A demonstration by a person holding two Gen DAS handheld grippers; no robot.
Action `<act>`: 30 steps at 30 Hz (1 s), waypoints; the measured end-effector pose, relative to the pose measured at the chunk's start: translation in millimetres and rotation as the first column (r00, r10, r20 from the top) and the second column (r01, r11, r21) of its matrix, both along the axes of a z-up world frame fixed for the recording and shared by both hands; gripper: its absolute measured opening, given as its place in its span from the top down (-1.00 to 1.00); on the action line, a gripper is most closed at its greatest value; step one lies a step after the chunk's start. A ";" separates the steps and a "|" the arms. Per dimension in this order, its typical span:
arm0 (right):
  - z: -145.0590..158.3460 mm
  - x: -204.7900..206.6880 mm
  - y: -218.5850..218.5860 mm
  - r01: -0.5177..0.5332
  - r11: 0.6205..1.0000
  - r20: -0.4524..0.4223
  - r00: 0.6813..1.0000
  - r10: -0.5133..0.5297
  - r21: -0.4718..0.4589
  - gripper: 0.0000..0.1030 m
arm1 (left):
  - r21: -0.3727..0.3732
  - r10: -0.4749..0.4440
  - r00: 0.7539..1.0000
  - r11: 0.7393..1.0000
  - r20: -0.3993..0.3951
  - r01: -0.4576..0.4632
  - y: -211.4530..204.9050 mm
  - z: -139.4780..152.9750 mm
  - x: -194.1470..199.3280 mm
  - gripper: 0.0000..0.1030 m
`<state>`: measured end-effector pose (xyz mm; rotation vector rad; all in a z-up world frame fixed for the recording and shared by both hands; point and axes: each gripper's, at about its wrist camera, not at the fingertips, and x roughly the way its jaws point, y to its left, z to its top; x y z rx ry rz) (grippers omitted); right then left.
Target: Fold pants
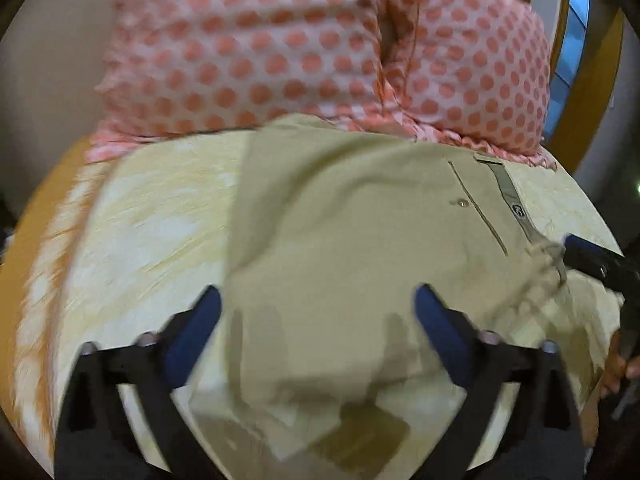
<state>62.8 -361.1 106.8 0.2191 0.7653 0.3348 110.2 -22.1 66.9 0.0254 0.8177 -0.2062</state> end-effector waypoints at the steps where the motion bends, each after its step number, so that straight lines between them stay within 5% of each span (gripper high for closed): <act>1: -2.2 -11.5 6.7 -0.008 1.000 0.016 1.000 0.008 -0.016 -0.86 | 0.009 0.011 1.000 1.000 0.006 -0.011 2.9 -2.7 -20.8 -0.93; 8: -39.6 -42.1 71.8 0.036 0.972 0.017 0.999 -0.033 -0.231 -0.86 | -0.008 0.067 0.995 0.998 -0.076 -0.068 7.9 -37.1 -65.8 -0.95; 11: -48.7 -42.5 77.3 0.084 0.957 0.020 0.996 -0.081 -0.279 -0.96 | 0.065 0.113 0.993 0.992 -0.028 -0.111 5.2 -43.1 -76.5 -0.96; 30: -52.4 -49.2 77.6 0.142 0.952 0.051 0.990 -0.133 -0.271 -0.97 | 0.068 0.120 0.992 0.990 0.031 -0.122 4.3 -47.9 -87.7 -0.97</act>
